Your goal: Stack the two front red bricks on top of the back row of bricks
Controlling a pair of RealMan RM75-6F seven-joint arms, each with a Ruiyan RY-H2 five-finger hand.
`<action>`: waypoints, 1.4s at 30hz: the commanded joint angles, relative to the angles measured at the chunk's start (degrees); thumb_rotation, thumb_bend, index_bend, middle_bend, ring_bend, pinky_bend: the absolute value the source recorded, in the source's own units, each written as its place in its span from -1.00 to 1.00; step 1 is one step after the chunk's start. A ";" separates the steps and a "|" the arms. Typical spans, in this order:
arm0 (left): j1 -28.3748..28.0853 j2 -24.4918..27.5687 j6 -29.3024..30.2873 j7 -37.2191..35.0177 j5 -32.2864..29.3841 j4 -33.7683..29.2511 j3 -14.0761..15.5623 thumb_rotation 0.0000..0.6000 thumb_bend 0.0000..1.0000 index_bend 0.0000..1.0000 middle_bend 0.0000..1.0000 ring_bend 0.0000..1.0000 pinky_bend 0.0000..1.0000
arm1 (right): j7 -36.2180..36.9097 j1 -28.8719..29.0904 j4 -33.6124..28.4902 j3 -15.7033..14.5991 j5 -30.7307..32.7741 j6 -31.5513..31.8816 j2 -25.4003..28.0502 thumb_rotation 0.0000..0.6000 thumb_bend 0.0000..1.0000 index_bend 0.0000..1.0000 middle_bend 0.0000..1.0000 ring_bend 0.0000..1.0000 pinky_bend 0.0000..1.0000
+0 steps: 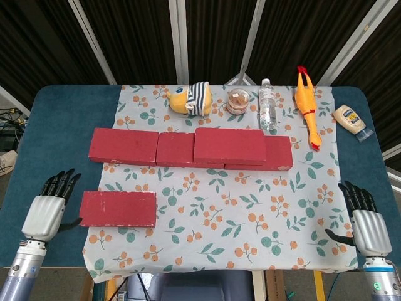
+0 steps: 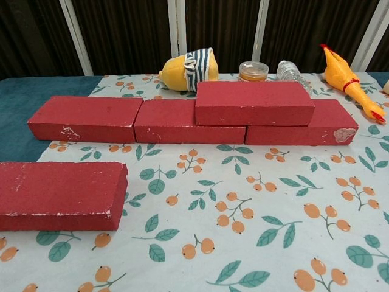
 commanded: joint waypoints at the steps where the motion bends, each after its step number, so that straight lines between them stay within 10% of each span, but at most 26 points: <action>1: -2.78 3.00 -5.25 7.14 -5.74 -5.06 -0.36 1.00 -1.00 -1.00 -1.00 -1.00 -0.88 | 1.31 -0.59 0.08 0.10 -0.52 -0.03 0.51 1.00 -0.79 -1.00 -1.00 -1.00 -1.00; 17: -11.14 -1.79 -14.23 20.37 -25.14 -8.36 -1.57 1.00 -1.00 -1.00 -1.00 -1.00 -0.92 | 4.58 -2.11 -0.23 0.89 -1.18 -0.96 2.65 1.00 -0.79 -1.00 -1.00 -1.00 -1.00; 42: -17.86 -12.78 -16.22 21.43 -31.80 1.18 -0.80 1.00 -1.00 -1.00 -1.00 -1.00 -0.97 | 5.86 -3.25 -0.47 2.22 -0.94 -1.80 3.52 1.00 -0.79 -1.00 -1.00 -1.00 -1.00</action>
